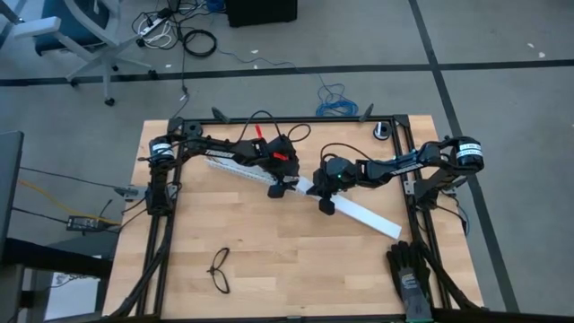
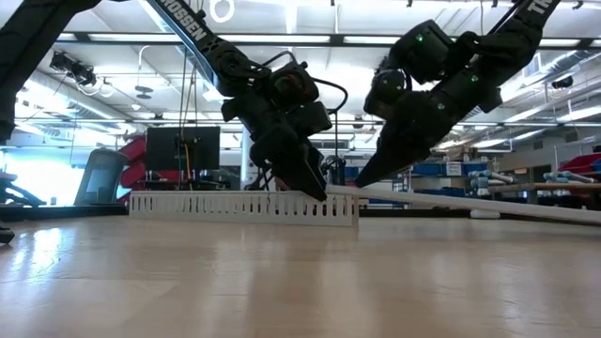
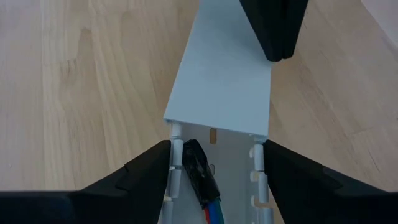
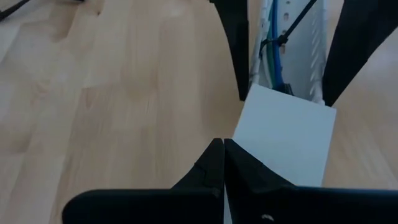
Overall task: Ziptie cables
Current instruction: Close the white cable duct lid
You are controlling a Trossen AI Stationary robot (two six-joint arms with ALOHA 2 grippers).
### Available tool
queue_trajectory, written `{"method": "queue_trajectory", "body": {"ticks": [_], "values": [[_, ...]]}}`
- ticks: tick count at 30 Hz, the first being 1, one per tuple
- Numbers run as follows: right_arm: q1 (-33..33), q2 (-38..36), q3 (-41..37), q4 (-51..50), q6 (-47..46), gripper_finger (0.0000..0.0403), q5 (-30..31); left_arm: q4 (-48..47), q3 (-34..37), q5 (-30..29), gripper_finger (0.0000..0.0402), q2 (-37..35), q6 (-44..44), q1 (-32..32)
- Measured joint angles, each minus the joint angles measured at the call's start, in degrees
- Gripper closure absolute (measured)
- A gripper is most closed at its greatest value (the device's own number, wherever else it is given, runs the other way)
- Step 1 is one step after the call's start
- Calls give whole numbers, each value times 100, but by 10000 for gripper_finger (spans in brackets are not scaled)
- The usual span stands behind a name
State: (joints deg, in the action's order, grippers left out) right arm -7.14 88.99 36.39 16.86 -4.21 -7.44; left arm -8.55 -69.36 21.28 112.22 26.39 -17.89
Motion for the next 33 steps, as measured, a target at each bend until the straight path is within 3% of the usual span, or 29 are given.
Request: {"method": "queue_trajectory", "body": {"ticks": [15, 25, 33], "values": [[2, 0, 4, -104, 111, 403, 19, -32, 0, -9, 141, -2, -138, 18], [2, 0, 4, -108, 83, 403, 29, -45, -9, -44, 86, -2, -157, 44], [2, 0, 4, -109, -21, 403, 30, 141, -23, 3, 81, -165, -126, 37]]}}
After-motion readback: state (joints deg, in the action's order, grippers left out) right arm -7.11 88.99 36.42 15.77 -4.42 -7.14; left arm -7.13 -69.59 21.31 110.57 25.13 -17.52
